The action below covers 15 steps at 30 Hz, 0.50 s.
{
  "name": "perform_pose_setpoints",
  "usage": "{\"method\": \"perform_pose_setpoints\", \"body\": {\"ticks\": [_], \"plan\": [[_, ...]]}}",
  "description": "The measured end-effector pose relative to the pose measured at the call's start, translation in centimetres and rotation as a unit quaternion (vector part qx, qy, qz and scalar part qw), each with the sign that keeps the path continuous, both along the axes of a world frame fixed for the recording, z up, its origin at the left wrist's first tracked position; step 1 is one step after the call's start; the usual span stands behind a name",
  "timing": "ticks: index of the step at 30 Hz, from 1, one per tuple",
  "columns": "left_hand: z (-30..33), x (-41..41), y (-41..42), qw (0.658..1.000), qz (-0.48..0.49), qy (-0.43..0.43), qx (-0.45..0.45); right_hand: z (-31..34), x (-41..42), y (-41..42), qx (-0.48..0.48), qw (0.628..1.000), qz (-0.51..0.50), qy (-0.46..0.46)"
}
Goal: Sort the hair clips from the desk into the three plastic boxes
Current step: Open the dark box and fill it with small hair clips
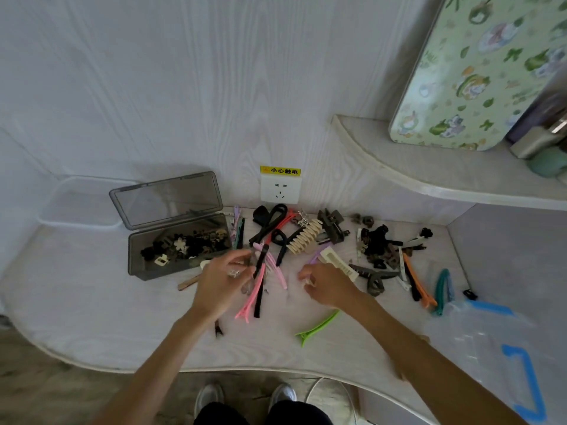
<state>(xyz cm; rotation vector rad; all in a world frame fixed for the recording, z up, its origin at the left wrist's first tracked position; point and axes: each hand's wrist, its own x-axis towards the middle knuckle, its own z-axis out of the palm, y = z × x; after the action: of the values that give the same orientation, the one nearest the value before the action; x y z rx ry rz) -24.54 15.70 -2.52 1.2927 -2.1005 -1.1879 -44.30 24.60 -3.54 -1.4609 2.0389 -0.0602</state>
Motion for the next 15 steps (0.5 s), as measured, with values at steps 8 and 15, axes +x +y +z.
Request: {"method": "perform_pose_setpoints", "body": {"ticks": [8,15], "plan": [[0.4,5.8,-4.4,0.986,0.160,-0.012,-0.055,3.6,9.7,-7.7,-0.184,0.968,-0.023,-0.171],[0.5,6.0,-5.3,0.985,0.142,-0.071,-0.063,3.4,8.5,-7.9,-0.211,0.957,-0.055,-0.189]]}}
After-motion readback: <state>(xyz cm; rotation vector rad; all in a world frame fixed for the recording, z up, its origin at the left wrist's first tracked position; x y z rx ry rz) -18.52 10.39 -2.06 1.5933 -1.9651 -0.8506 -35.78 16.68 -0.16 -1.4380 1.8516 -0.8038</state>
